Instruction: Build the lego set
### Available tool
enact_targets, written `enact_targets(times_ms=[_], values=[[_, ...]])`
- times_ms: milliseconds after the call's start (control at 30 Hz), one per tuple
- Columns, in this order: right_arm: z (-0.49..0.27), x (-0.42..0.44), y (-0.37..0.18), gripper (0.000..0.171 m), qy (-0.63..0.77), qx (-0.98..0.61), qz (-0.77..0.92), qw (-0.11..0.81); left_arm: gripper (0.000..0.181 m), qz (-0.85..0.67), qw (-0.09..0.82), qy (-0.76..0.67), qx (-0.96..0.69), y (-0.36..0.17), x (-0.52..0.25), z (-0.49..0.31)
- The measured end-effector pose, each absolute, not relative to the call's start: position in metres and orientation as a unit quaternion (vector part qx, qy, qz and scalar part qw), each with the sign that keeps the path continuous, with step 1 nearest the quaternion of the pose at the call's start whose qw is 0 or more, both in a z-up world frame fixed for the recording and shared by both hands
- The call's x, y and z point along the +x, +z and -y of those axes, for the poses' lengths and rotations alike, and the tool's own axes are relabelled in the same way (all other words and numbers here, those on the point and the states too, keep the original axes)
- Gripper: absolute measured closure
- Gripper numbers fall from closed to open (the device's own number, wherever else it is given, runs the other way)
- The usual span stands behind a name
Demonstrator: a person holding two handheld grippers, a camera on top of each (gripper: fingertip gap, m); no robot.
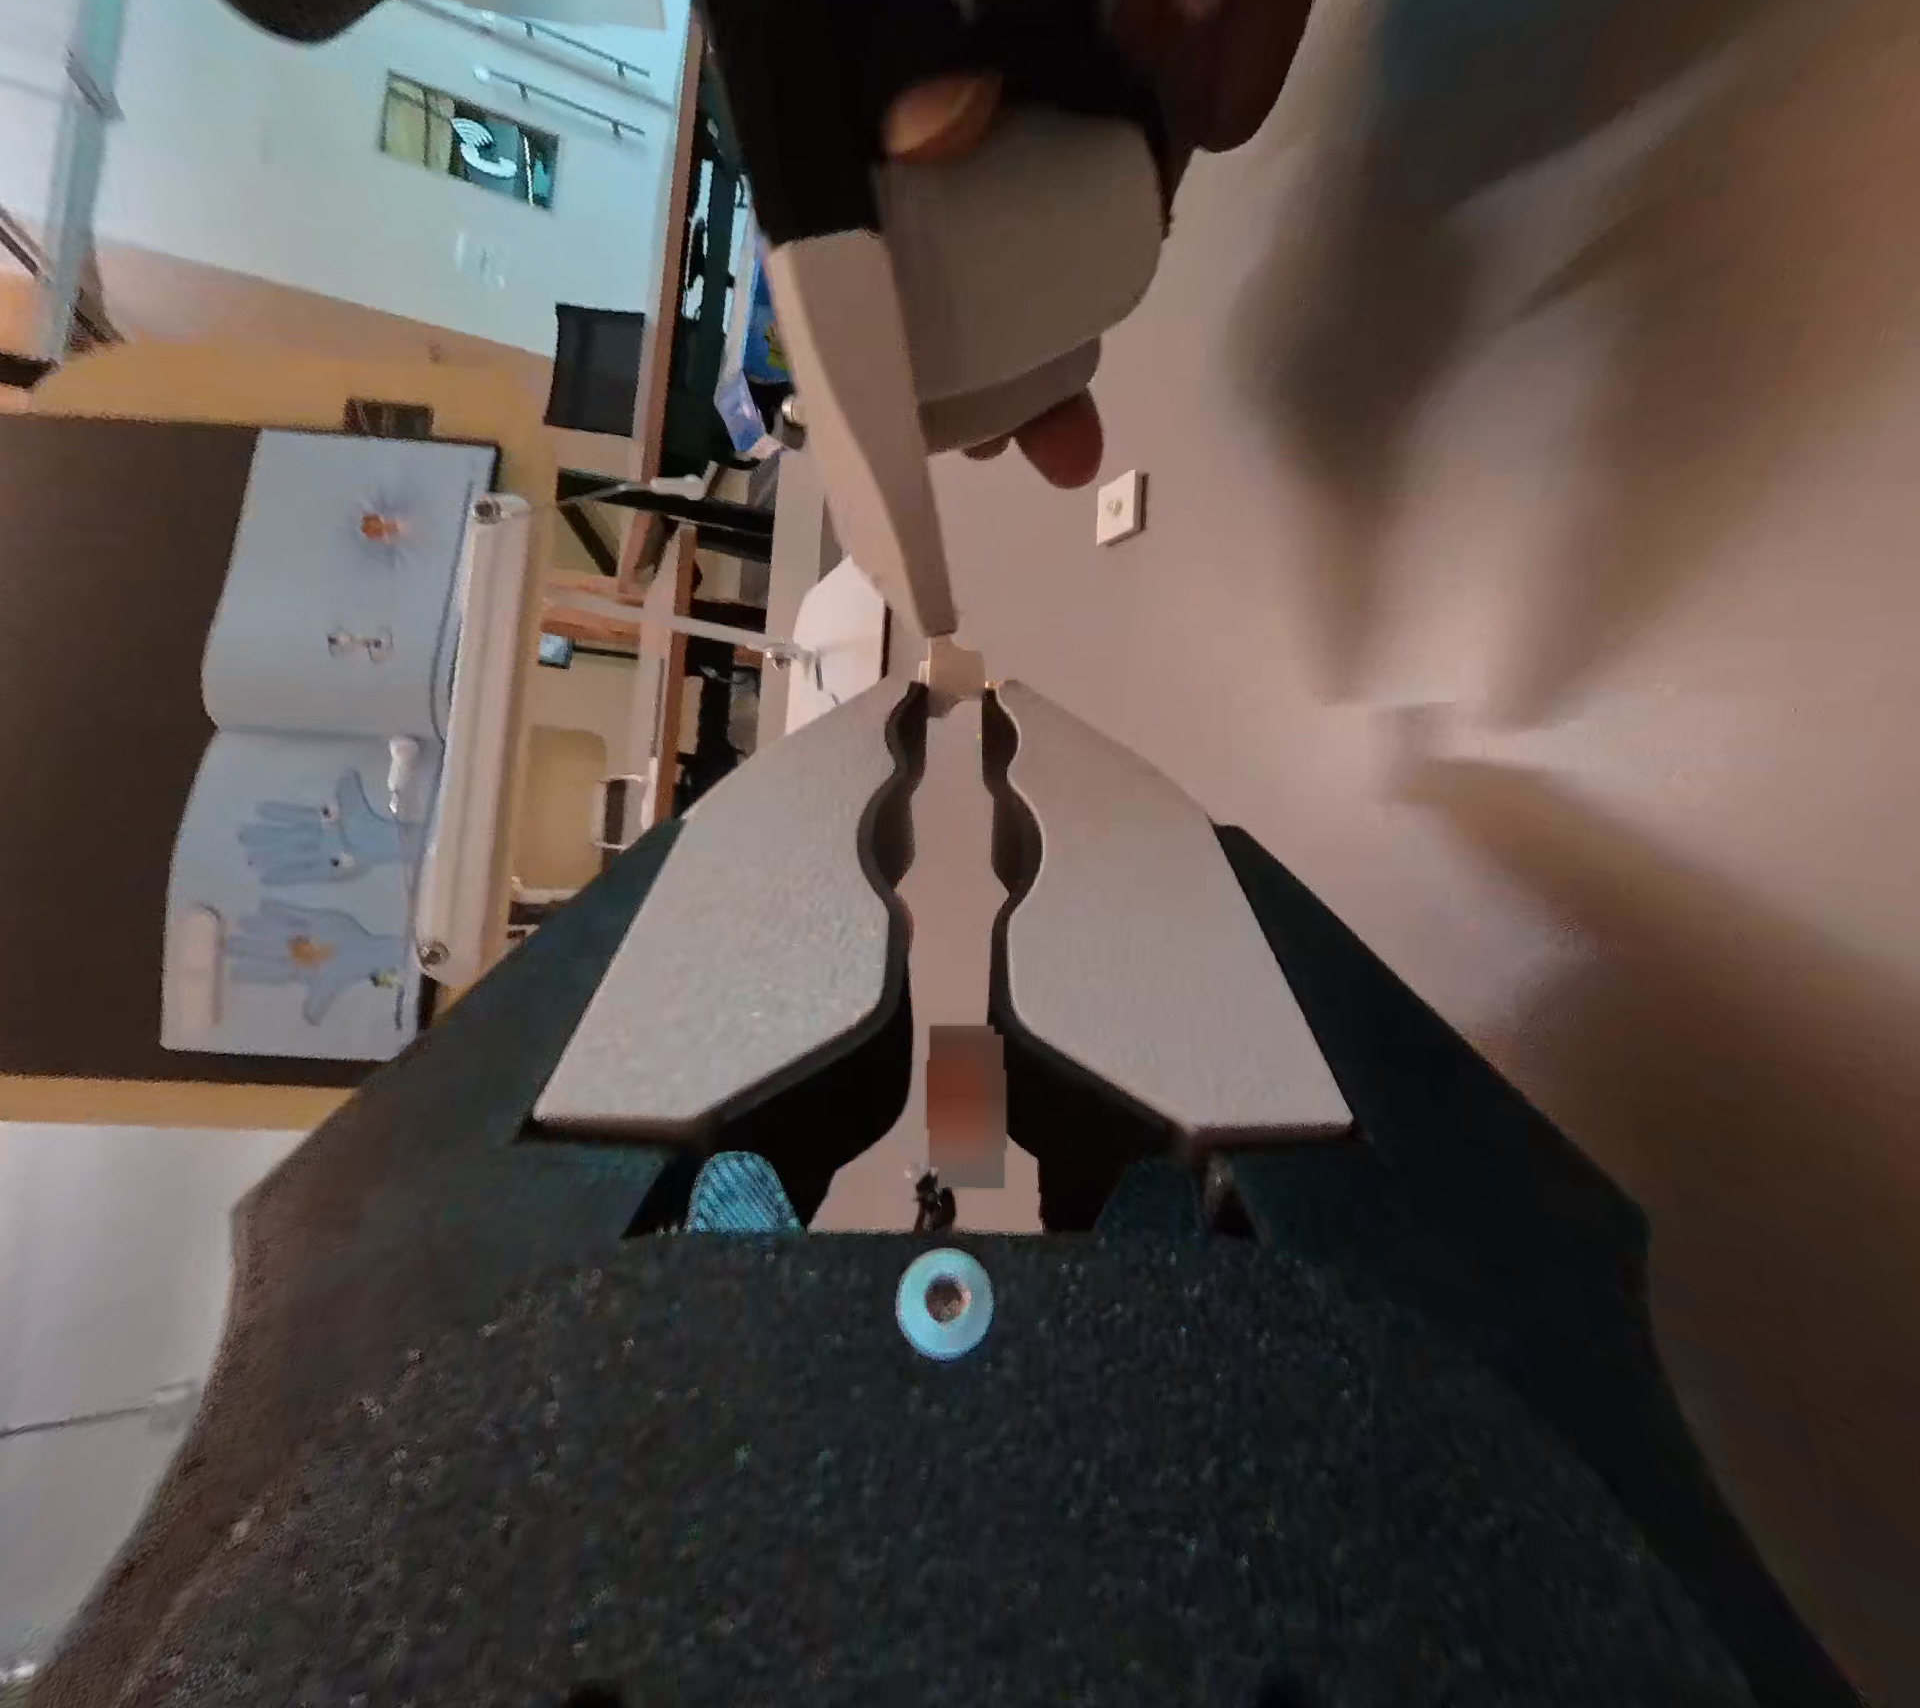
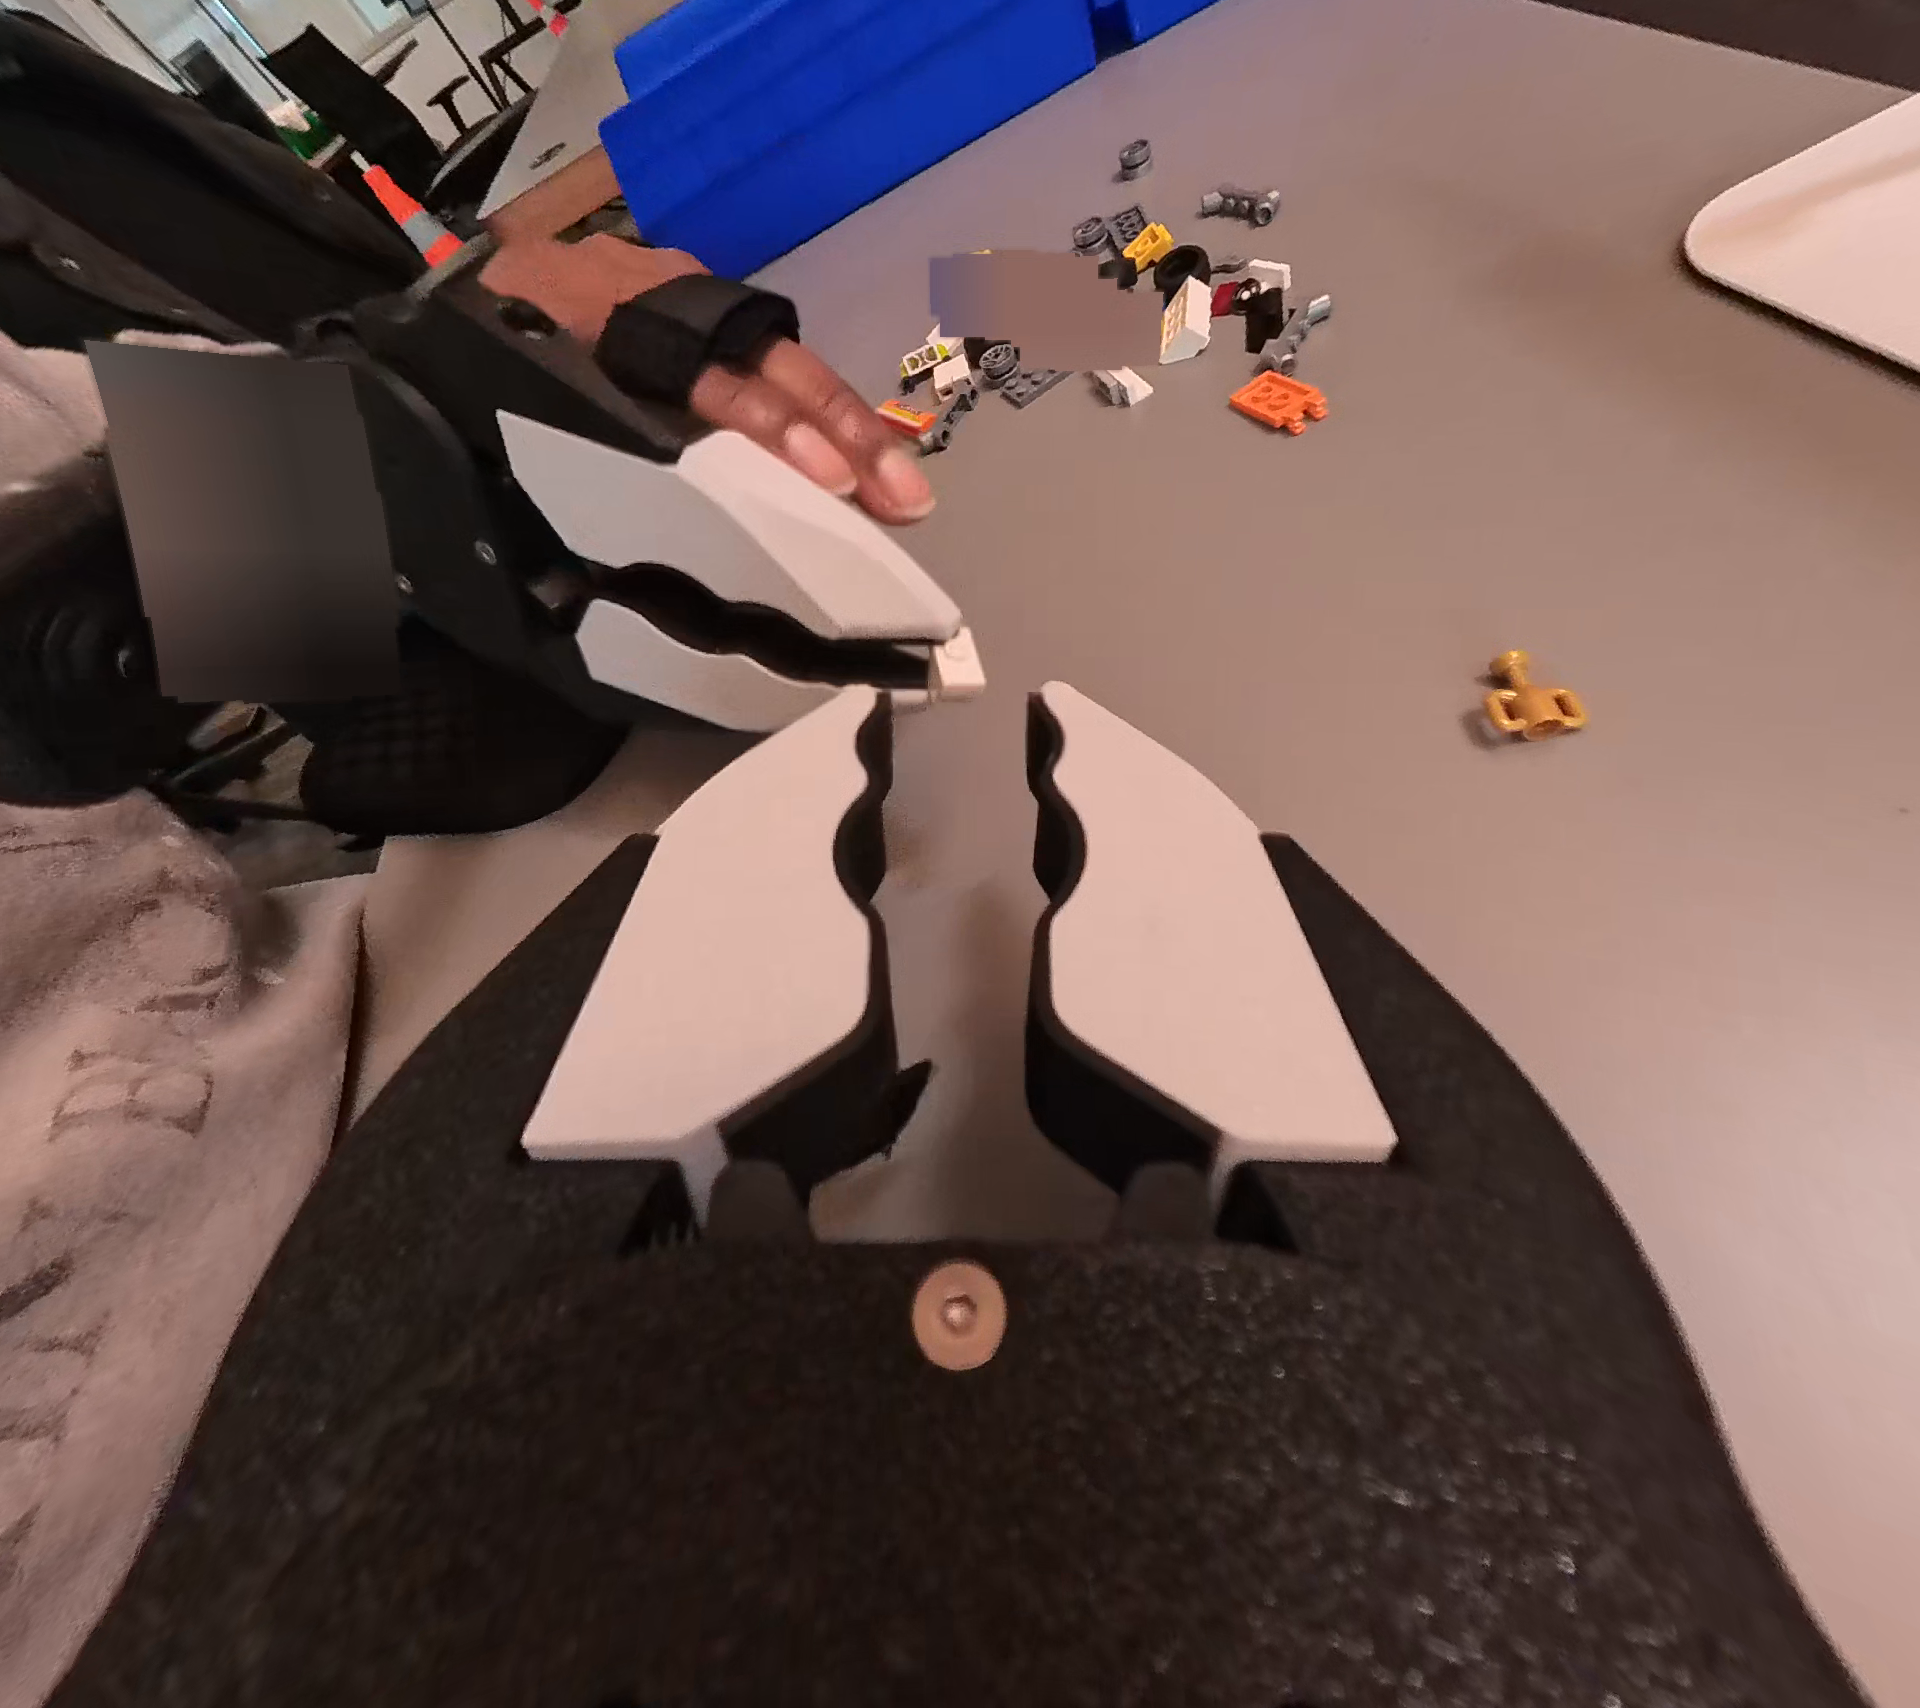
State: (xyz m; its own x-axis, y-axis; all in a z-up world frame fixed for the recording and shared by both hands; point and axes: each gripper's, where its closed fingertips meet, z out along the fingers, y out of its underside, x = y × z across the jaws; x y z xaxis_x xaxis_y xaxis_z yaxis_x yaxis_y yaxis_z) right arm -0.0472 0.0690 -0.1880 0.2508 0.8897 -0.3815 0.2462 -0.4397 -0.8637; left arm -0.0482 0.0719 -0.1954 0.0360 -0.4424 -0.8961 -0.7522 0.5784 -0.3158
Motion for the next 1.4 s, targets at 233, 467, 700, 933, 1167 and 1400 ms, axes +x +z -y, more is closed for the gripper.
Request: enact_targets(times_ms=[233,467,700,933,1167,1400], values=[[-0.059,-0.047,-0.181,0.163,0.485,-0.686,0.424,0.337,0.172,-0.672,0.602,0.143,-0.407,-0.188,-0.041,-0.061],[-0.060,-0.021,-0.190,0.163,0.364,-0.630,0.551,0.409,0.164,-0.606,0.559,-0.077,-0.561,-0.198,-0.041,-0.067],[-0.072,0.000,-0.232,0.163,0.279,-0.634,0.607,0.390,0.165,-0.544,0.514,-0.224,-0.623,-0.200,-0.035,-0.065],[-0.079,0.000,-0.251,0.163,0.249,-0.664,0.607,0.359,0.168,-0.567,0.495,-0.213,-0.623,-0.217,-0.034,-0.055],[-0.081,0.005,-0.254,0.163,0.232,-0.671,0.610,0.351,0.169,-0.567,0.491,-0.215,-0.625,-0.220,-0.036,-0.056],[-0.080,0.006,-0.256,0.158,0.220,-0.673,0.617,0.344,0.170,-0.568,0.485,-0.215,-0.630,-0.224,-0.036,-0.056]])
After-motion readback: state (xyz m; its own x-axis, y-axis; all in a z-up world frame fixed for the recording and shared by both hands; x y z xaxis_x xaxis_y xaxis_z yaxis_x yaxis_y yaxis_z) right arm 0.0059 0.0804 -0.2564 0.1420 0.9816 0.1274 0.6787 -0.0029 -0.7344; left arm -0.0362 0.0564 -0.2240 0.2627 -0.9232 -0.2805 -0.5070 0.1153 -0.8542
